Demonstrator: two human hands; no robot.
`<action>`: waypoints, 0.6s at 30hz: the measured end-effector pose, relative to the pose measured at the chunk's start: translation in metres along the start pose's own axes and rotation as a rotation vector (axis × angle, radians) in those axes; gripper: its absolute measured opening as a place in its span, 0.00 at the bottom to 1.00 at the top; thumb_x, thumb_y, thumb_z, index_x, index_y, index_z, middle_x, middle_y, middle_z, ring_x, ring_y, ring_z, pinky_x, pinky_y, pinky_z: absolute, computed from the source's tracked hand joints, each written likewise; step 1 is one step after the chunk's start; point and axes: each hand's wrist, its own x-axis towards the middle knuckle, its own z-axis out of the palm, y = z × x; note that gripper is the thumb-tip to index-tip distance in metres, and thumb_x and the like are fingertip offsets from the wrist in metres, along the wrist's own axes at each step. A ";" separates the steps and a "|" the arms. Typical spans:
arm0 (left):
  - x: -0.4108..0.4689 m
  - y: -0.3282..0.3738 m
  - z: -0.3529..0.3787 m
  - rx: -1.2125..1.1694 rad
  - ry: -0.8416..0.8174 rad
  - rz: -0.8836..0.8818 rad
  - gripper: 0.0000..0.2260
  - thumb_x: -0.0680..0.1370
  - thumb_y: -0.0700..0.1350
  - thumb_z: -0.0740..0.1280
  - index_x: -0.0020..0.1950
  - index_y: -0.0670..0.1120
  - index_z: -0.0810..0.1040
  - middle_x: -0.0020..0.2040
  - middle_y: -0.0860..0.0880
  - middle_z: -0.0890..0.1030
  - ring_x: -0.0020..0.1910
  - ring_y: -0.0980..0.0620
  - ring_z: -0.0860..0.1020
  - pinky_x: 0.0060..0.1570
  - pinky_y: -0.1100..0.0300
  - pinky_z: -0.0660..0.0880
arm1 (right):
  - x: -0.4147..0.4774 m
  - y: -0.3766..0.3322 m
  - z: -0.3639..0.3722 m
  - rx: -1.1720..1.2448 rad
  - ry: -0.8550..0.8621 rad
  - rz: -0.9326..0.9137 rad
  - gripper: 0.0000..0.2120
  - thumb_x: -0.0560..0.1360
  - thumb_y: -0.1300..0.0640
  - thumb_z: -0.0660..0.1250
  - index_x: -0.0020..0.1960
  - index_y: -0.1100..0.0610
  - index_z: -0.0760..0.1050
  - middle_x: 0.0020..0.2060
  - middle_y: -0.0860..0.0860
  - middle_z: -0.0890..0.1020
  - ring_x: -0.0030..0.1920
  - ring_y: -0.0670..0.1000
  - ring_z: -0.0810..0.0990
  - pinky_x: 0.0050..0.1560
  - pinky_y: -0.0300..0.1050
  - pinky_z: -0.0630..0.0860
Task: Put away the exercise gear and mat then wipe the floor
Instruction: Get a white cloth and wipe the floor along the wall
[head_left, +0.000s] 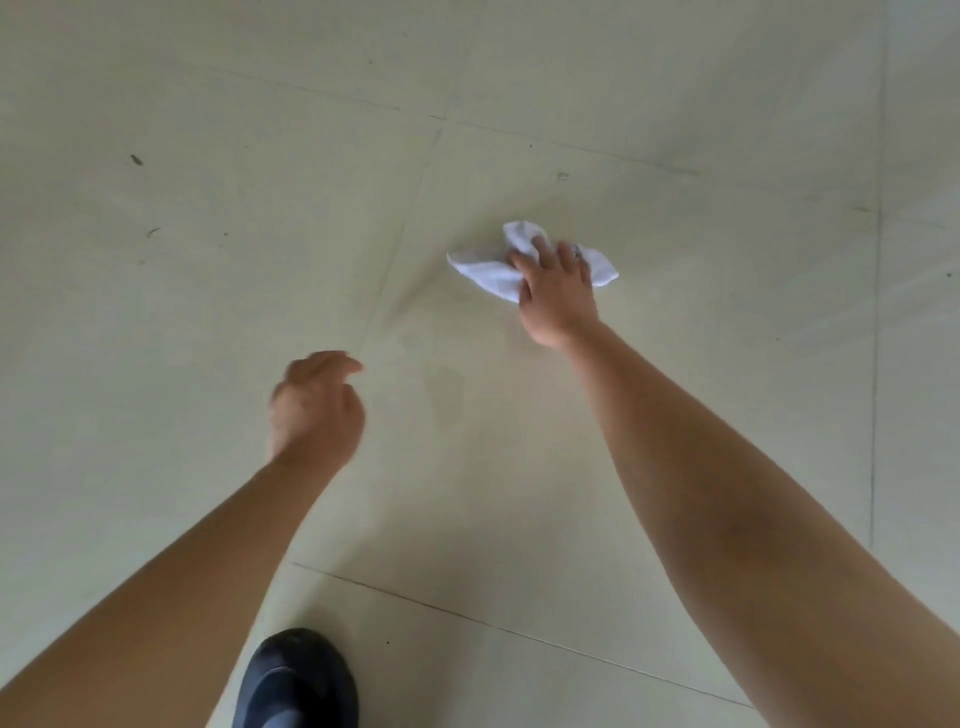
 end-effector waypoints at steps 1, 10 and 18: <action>-0.002 -0.017 -0.009 0.027 -0.003 -0.089 0.16 0.74 0.35 0.61 0.56 0.47 0.82 0.61 0.47 0.80 0.59 0.41 0.75 0.56 0.50 0.74 | 0.007 -0.015 -0.001 0.027 0.003 0.044 0.24 0.80 0.56 0.56 0.76 0.50 0.64 0.79 0.56 0.58 0.76 0.67 0.57 0.75 0.61 0.52; -0.050 -0.098 -0.027 0.142 -0.208 -0.335 0.23 0.77 0.38 0.58 0.71 0.51 0.73 0.75 0.55 0.68 0.65 0.43 0.74 0.63 0.48 0.73 | -0.160 -0.105 0.055 0.006 -0.218 -0.880 0.25 0.77 0.57 0.60 0.74 0.49 0.69 0.76 0.55 0.66 0.76 0.63 0.60 0.76 0.62 0.52; -0.042 -0.067 -0.004 0.225 -0.094 -0.165 0.19 0.76 0.38 0.62 0.66 0.43 0.74 0.63 0.42 0.73 0.58 0.39 0.73 0.56 0.44 0.73 | -0.092 0.009 0.031 -0.016 0.123 -0.677 0.18 0.79 0.60 0.63 0.68 0.55 0.76 0.70 0.55 0.75 0.67 0.62 0.73 0.73 0.56 0.64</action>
